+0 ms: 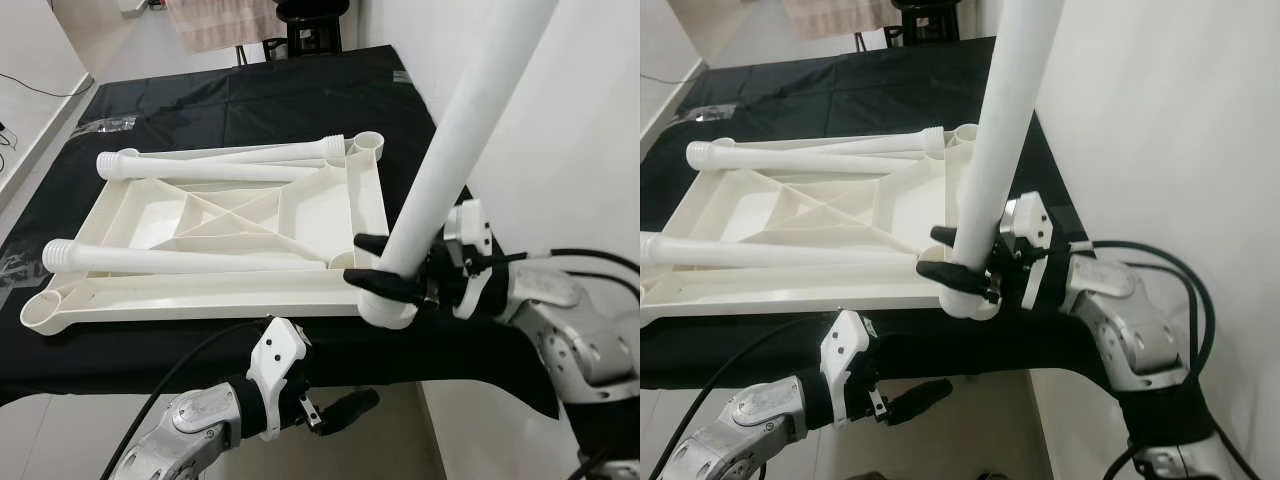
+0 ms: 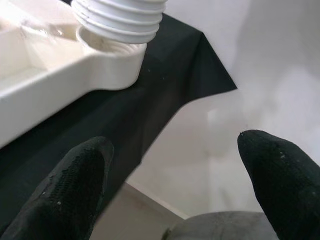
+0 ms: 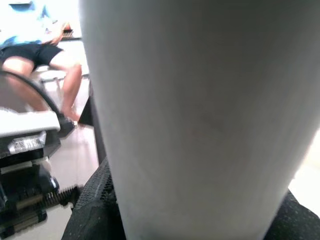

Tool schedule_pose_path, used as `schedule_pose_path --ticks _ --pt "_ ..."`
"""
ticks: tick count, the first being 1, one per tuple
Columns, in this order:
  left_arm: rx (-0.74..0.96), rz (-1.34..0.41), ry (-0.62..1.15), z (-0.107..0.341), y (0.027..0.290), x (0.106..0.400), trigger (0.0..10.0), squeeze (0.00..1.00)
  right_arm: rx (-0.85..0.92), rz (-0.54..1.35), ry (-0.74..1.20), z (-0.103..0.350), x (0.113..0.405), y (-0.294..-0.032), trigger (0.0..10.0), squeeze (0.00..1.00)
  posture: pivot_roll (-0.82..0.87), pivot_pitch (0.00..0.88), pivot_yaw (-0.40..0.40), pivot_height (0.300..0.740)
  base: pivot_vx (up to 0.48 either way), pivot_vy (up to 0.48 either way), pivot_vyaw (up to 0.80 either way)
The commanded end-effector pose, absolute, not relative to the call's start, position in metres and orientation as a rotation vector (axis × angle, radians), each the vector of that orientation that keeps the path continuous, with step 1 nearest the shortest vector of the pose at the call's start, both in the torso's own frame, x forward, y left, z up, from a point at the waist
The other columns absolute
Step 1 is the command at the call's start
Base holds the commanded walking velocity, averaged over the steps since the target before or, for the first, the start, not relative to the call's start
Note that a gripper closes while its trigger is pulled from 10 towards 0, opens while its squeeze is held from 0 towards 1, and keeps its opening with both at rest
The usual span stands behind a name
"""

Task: Building children table

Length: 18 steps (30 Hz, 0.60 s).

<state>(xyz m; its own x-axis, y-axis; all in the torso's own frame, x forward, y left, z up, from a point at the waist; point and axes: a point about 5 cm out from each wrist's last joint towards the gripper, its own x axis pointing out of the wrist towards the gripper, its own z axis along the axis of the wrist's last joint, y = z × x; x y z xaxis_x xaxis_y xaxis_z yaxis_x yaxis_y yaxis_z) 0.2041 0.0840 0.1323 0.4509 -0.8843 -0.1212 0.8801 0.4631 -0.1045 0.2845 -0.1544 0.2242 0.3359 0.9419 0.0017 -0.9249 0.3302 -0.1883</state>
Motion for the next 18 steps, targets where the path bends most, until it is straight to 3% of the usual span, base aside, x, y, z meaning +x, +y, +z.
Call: schedule_pose_path --ticks 1,7,18 --pt "-0.022 -1.099 0.188 0.131 0.087 0.199 10.0 0.0 -0.187 1.252 -0.091 0.218 0.286 -0.151 10.0 0.0 0.04 0.208 0.047 0.74 0.0 0.0 0.0" --pt "-0.05 -1.104 0.187 0.133 0.09 0.194 10.0 0.0 -0.131 1.298 -0.062 0.216 0.297 -0.156 10.0 0.0 0.06 0.236 0.05 0.74 0.0 0.0 0.0" --pt "-0.065 -1.133 0.21 0.135 0.09 0.185 10.0 0.0 -0.182 1.351 -0.045 0.219 0.305 -0.157 10.0 0.0 0.08 0.274 0.052 0.74 0.0 0.0 0.0"
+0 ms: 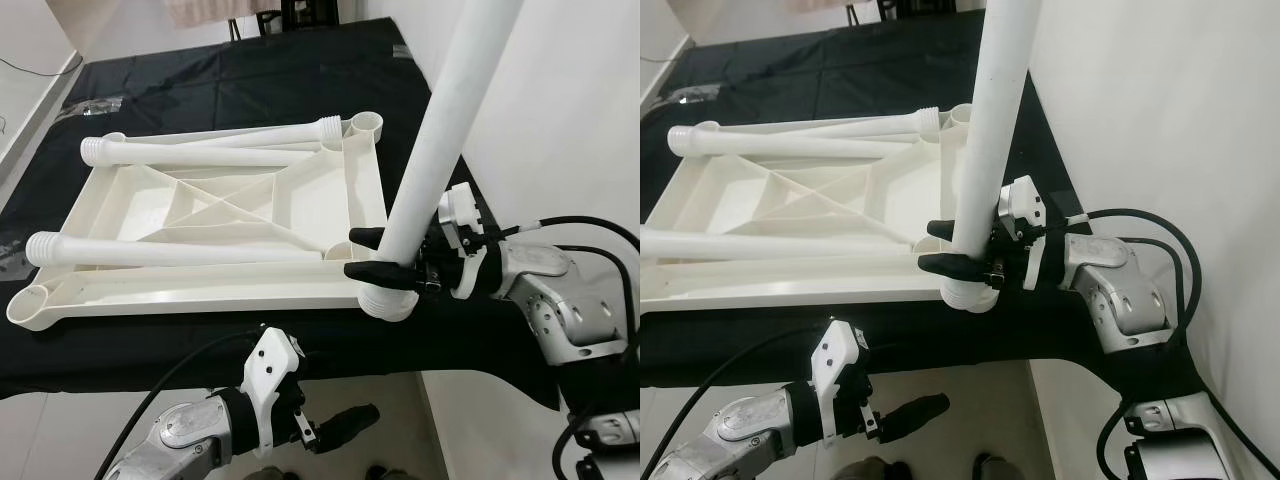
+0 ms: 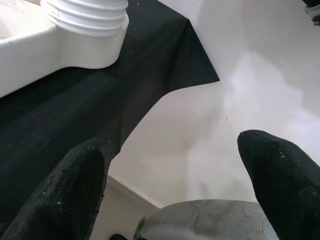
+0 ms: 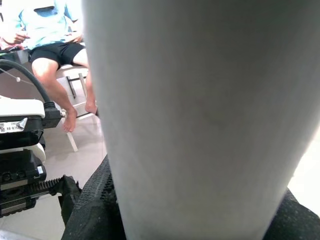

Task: Building children table

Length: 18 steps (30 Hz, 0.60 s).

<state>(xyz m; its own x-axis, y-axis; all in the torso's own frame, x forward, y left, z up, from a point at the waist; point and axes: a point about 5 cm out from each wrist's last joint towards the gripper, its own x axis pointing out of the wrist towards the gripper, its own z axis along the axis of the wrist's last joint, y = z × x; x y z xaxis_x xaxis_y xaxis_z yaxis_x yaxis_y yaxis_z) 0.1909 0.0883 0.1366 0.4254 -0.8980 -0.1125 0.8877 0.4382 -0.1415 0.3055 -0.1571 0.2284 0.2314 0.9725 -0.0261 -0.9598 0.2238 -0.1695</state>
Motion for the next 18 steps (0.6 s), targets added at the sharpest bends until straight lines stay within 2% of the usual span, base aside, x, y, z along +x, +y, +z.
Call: schedule_pose_path --ticks 1,10,18 --pt "-0.065 -1.133 0.21 0.135 0.09 0.185 10.0 0.0 -0.182 1.351 -0.045 0.219 0.305 -0.157 10.0 0.0 0.08 0.274 0.052 0.74 0.0 0.0 0.0" --pt "-0.07 -1.136 0.218 0.134 0.09 0.182 10.0 0.0 -0.25 1.313 -0.011 0.217 0.302 -0.172 10.0 0.0 0.08 0.282 0.055 0.74 0.0 0.0 0.0" --pt "-0.067 -1.145 0.219 0.135 0.089 0.183 10.0 0.0 -0.267 1.336 0.012 0.214 0.299 -0.174 10.0 0.0 0.07 0.276 0.055 0.74 0.0 0.0 0.0"
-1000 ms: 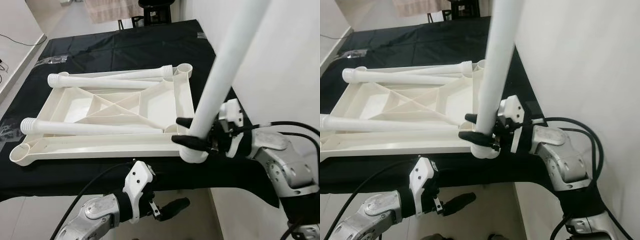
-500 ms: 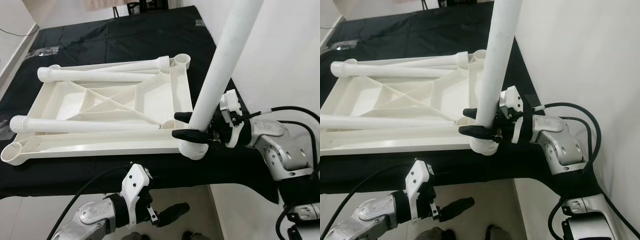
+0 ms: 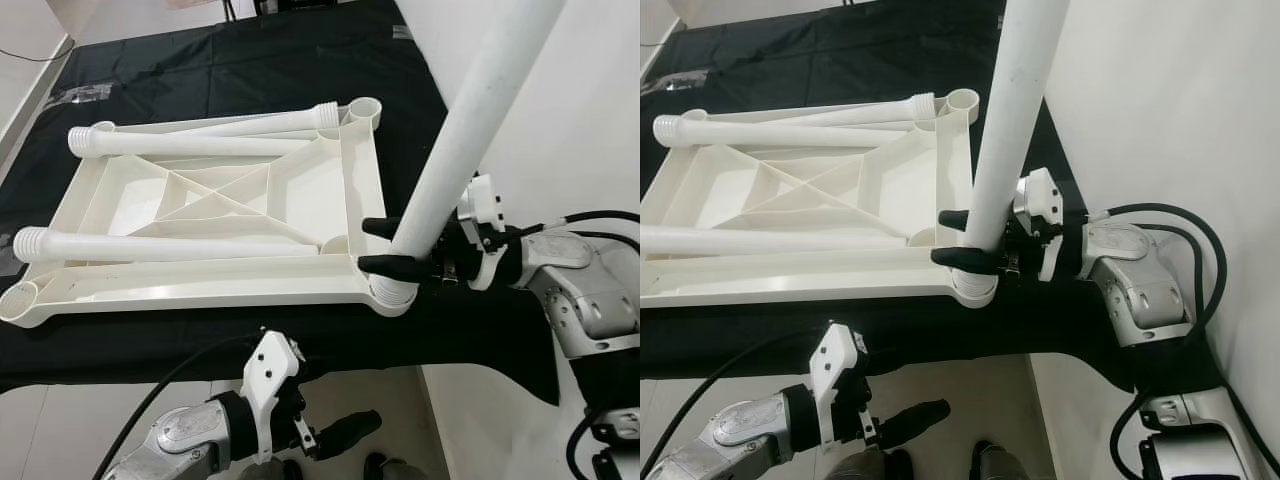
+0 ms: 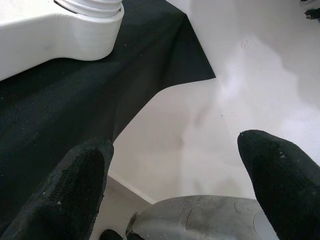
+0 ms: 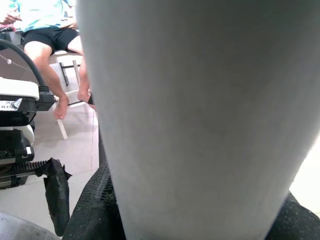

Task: Building children table

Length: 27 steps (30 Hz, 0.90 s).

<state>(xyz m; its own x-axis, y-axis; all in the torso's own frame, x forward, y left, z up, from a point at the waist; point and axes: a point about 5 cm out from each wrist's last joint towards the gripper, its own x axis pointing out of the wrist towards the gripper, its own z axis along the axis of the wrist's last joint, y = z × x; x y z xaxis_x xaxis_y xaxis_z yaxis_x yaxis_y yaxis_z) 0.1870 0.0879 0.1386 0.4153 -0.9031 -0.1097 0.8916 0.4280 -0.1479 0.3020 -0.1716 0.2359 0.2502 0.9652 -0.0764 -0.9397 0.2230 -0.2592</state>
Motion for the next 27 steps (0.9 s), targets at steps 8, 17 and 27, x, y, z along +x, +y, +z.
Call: schedule_pose_path --ticks 8,17,27 --pt "-0.061 -1.146 0.217 0.135 0.089 0.184 10.0 0.0 -0.269 1.396 0.042 0.211 0.294 -0.171 10.0 0.0 0.07 0.273 0.055 0.74 0.0 0.0 0.0" --pt "-0.061 -1.146 0.212 0.137 0.086 0.183 10.0 0.0 -0.255 1.696 0.091 0.203 0.274 -0.118 10.0 0.0 0.07 0.275 0.044 0.74 0.0 0.0 0.0" --pt "-0.073 -1.143 0.206 0.138 0.084 0.183 10.0 0.0 -0.275 1.613 0.052 0.191 0.286 -0.086 10.0 0.0 0.06 0.276 0.031 0.74 0.0 0.0 0.0"
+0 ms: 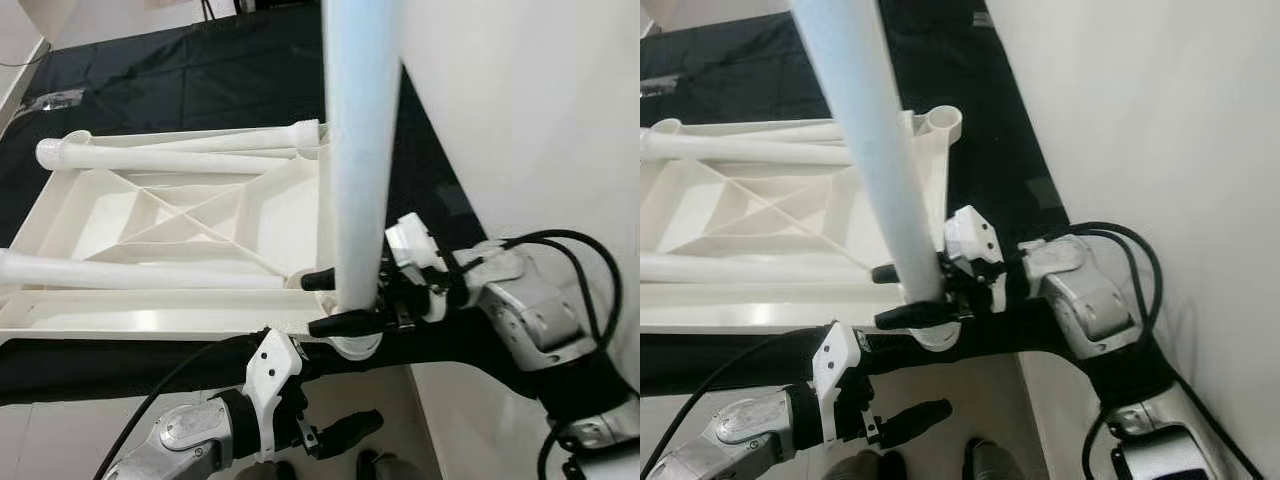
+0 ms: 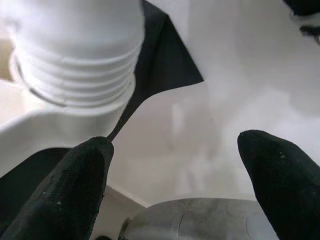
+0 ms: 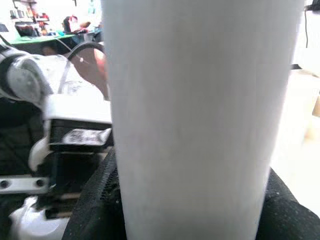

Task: Building children table

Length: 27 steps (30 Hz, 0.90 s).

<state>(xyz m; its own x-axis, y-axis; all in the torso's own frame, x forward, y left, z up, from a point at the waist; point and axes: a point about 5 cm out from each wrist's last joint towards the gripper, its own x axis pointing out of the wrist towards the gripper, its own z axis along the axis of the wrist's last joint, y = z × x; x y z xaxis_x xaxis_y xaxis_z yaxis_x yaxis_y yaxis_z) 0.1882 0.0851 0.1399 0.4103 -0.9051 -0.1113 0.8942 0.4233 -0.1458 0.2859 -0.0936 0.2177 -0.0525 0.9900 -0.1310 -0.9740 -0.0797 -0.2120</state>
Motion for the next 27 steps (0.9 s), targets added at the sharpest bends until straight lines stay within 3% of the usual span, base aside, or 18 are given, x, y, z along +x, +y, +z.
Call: schedule_pose_path --ticks 1,5,15,23,27 --pt "-0.074 -1.145 0.206 0.138 0.084 0.183 10.0 0.0 -0.286 1.572 0.032 0.19 0.29 -0.082 10.0 0.0 0.06 0.276 0.03 0.74 0.0 0.0 0.0" --pt "-0.079 -1.148 0.206 0.137 0.082 0.183 10.0 0.0 -0.297 1.368 -0.039 0.195 0.311 -0.062 10.0 0.0 0.07 0.271 0.027 0.74 0.0 0.0 0.0" --pt "-0.084 -1.147 0.206 0.136 0.082 0.183 10.0 0.0 -0.254 1.201 -0.13 0.211 0.33 -0.052 10.0 0.0 0.06 0.262 0.02 0.74 0.0 0.0 0.0" --pt "-0.086 -1.145 0.206 0.135 0.082 0.183 10.0 0.0 -0.211 1.164 -0.164 0.211 0.332 -0.063 10.0 0.0 0.07 0.26 0.019 0.74 0.0 0.0 0.0" --pt "-0.086 -1.146 0.208 0.135 0.083 0.183 10.0 0.0 -0.123 1.257 -0.195 0.211 0.32 -0.079 10.0 0.0 0.07 0.27 0.026 0.74 0.0 0.0 0.0"
